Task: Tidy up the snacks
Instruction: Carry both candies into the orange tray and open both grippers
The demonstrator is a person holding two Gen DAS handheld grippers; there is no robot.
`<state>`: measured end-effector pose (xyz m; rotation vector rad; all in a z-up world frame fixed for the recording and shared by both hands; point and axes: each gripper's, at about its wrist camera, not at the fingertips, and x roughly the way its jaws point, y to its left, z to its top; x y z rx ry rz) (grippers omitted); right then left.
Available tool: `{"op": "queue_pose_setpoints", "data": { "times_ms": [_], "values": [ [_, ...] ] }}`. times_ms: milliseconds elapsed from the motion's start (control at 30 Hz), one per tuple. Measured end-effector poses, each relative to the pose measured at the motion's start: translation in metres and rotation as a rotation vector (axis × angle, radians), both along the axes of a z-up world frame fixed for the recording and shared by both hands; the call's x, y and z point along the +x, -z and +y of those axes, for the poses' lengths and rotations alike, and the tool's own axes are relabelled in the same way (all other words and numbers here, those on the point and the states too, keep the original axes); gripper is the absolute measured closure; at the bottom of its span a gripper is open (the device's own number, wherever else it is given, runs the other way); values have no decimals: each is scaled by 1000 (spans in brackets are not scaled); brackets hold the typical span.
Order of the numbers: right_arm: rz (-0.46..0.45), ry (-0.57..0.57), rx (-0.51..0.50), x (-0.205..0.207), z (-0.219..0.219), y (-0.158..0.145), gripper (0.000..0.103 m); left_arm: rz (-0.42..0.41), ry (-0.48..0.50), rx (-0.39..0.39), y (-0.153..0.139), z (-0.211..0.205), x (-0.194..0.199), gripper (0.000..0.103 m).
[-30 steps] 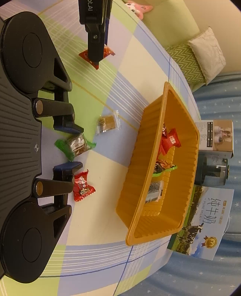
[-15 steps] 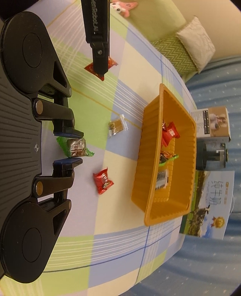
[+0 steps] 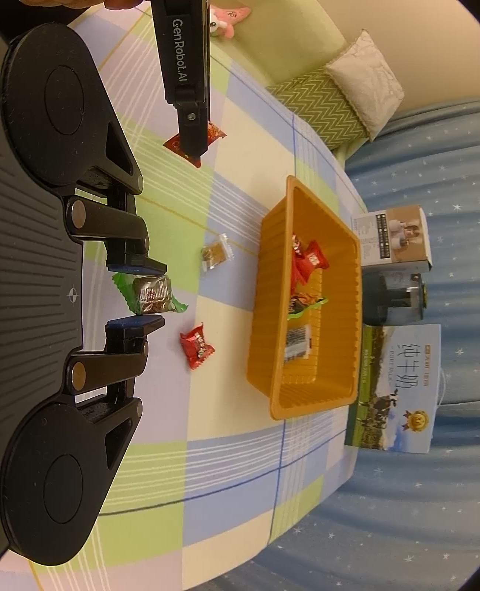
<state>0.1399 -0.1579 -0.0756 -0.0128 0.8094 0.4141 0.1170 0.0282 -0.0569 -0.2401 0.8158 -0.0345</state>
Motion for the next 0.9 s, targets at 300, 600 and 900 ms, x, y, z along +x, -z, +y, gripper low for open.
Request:
{"op": "queue_pose_setpoints", "data": {
  "times_ms": [300, 600, 900],
  "values": [
    [-8, 13, 8, 1, -4, -13, 80, -15, 19, 6, -12, -3, 2, 83],
    [-28, 35, -15, 34, -7, -36, 80, -42, 60, 8, -29, -4, 31, 83],
    [-65, 24, -17, 70, -4, -55, 80, -75, 92, 20, -46, -5, 68, 83]
  ]
}}
